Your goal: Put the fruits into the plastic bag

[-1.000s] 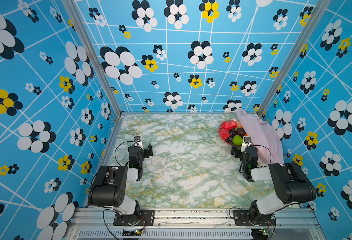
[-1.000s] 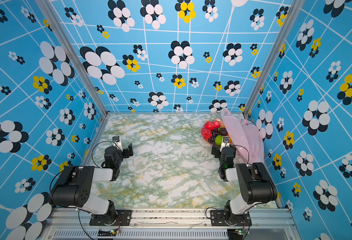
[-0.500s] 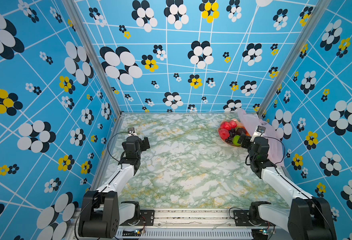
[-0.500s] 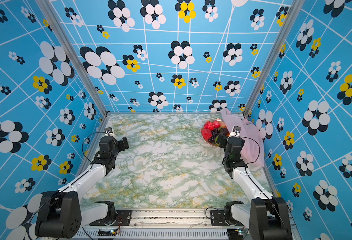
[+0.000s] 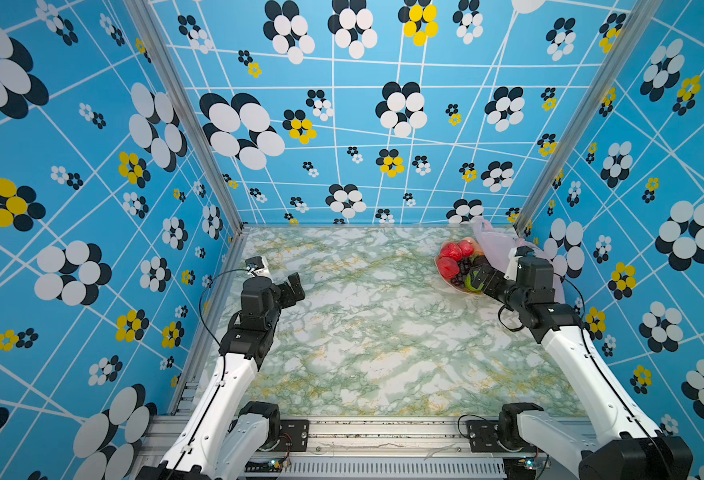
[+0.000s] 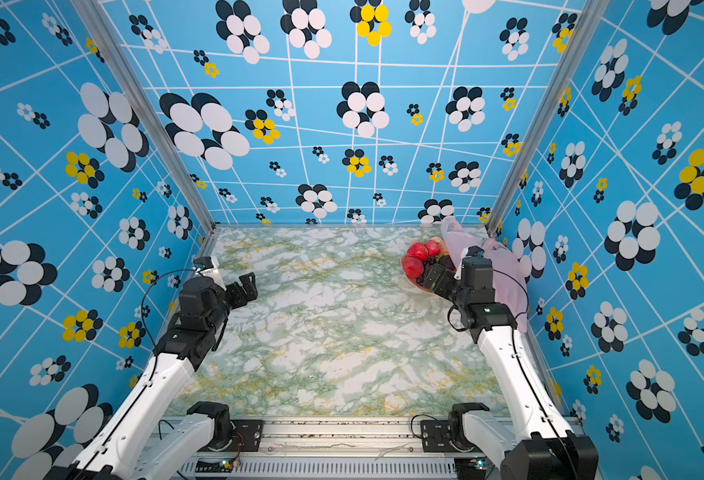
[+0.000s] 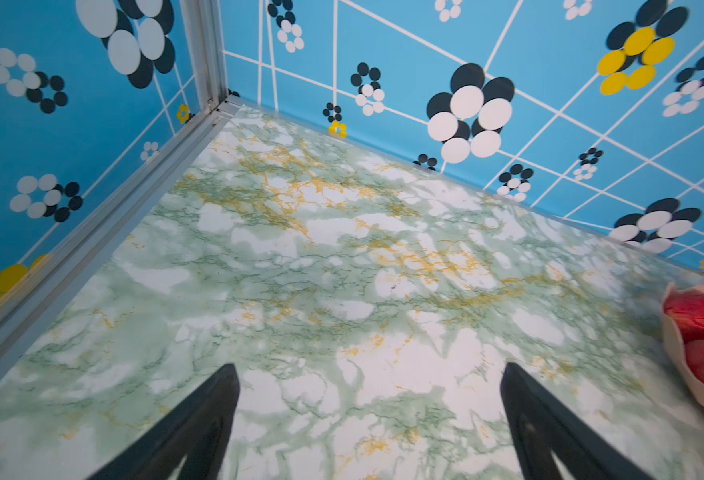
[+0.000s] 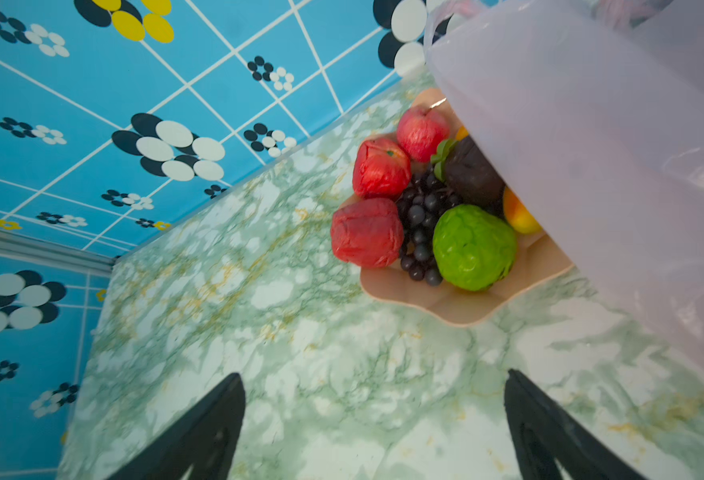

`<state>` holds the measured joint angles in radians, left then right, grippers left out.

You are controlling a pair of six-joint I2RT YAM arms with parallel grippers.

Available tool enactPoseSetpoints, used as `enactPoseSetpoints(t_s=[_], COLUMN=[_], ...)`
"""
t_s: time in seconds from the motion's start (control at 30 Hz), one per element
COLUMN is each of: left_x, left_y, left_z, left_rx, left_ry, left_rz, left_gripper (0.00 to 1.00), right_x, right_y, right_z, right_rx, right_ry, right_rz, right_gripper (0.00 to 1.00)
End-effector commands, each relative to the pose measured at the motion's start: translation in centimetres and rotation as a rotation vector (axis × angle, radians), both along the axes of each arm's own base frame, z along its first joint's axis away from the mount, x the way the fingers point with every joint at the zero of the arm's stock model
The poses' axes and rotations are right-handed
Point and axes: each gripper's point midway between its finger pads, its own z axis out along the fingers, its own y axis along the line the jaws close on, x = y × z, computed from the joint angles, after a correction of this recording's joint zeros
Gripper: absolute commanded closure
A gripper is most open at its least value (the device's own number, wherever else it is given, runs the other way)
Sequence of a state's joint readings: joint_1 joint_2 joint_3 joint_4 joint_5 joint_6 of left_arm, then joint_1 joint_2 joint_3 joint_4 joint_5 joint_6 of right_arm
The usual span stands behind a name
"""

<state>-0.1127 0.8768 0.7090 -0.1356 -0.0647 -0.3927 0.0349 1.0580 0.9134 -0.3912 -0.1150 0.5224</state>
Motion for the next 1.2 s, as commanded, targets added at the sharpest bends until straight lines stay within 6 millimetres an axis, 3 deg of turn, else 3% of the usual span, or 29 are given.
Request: enactPoseSetpoints(t_s=[0.0,0.33,0.63,0.77,1.17], left_x=[-1.4,-2.2,-2.6,-2.6,-2.6], left_y=[-3.2,-4.3,-3.9,-3.8,-3.5], left_z=[1.2,-0.7,-0.7,-0.8,-1.2], left_rx=[-0.063,-0.05,-0.025,-0.02,0.001], left_ry=[0.049,0.094,0.089,0.09,0.101], left_rz=[-0.176,-0.262,-0.248,-0.245,-0.23], left_gripper=[0.01,0.01,0.01,0.01,0.01], right_x=[-2.1,-2.3,-3.1,-2.2,1.4], right_y=[1.0,-3.2,-5.5,-6.3,-7.8], right_z=[0.2,-3.1,-8.2,-10.3,-14.0], right_rx=[0.203,0.561,0.553,0.536,0.485], right_ry=[0.101,0.143,0.185,0.197,0.255], right_rz=[0.029,-0.225,-0.403,-0.436,-0.444], right_gripper=[0.03,0.15,0.35,0.42,0.5])
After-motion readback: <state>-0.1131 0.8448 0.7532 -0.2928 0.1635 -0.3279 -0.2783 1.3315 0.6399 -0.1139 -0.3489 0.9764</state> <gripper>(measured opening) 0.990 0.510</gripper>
